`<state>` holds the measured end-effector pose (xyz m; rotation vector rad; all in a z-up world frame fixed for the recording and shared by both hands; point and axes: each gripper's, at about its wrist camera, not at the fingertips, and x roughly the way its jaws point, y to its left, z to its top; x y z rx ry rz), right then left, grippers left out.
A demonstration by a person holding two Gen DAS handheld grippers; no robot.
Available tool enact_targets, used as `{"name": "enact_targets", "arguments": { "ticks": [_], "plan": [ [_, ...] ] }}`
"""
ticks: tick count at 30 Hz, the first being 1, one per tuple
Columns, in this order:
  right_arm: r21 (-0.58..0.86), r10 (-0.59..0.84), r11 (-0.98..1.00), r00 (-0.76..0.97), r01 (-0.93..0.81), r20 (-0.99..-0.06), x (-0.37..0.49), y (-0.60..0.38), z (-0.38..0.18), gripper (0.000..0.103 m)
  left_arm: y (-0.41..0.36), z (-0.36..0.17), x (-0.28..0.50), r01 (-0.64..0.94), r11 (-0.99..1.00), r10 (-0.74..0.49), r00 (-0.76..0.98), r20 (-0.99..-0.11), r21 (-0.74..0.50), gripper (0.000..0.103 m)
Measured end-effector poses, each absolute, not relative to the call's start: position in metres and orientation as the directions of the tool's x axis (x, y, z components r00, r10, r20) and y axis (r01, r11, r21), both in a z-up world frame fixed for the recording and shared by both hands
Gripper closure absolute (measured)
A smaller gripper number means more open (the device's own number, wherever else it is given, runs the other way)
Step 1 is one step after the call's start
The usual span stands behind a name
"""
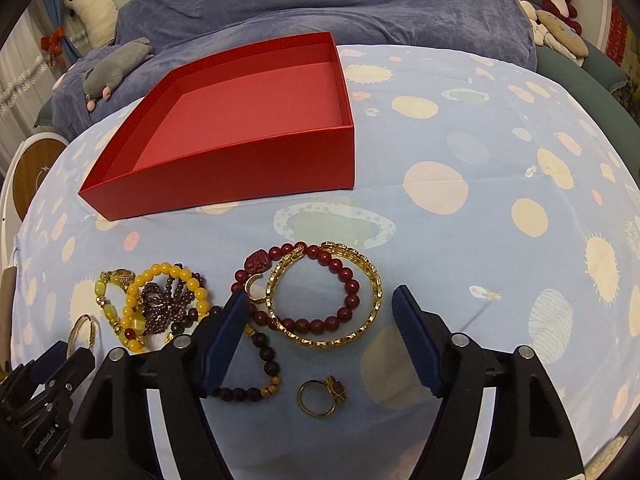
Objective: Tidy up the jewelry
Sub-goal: 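Grasp the gold twisted bangle with the right tool while the left holds the rose-gold bangle, then carry both bangles into the red box and open both tools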
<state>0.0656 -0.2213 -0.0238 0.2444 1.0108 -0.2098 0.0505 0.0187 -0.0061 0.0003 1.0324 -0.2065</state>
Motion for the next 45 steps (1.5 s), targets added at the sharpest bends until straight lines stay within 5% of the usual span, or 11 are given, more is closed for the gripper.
{"name": "enact_targets", "arguments": {
  "ticks": [4, 20, 32, 45],
  "plan": [
    [0.106, -0.054, 0.956, 0.523, 0.272, -0.851, 0.066, -0.221, -0.023, 0.046, 0.018, -0.007, 0.05, 0.172, 0.98, -0.172, 0.495, -0.852, -0.098, 0.051],
    [0.168, 0.013, 0.966, 0.613, 0.196, -0.79, 0.046, -0.219, 0.036, 0.046, 0.01, 0.042, 0.064, 0.228, 0.964, -0.243, 0.525, -0.816, -0.14, 0.051],
    [0.163, 0.036, 0.978, 0.663, 0.13, -0.748, 0.169, -0.239, 0.082, 0.046, -0.049, 0.101, 0.208, 0.325, 0.928, -0.342, 0.558, -0.756, -0.181, 0.051],
    [0.136, 0.024, 0.979, 0.57, 0.155, -0.821, 0.294, -0.26, 0.035, 0.046, -0.101, 0.045, 0.332, 0.356, 0.928, -0.284, 0.49, -0.824, -0.108, 0.051]
  ]
}}
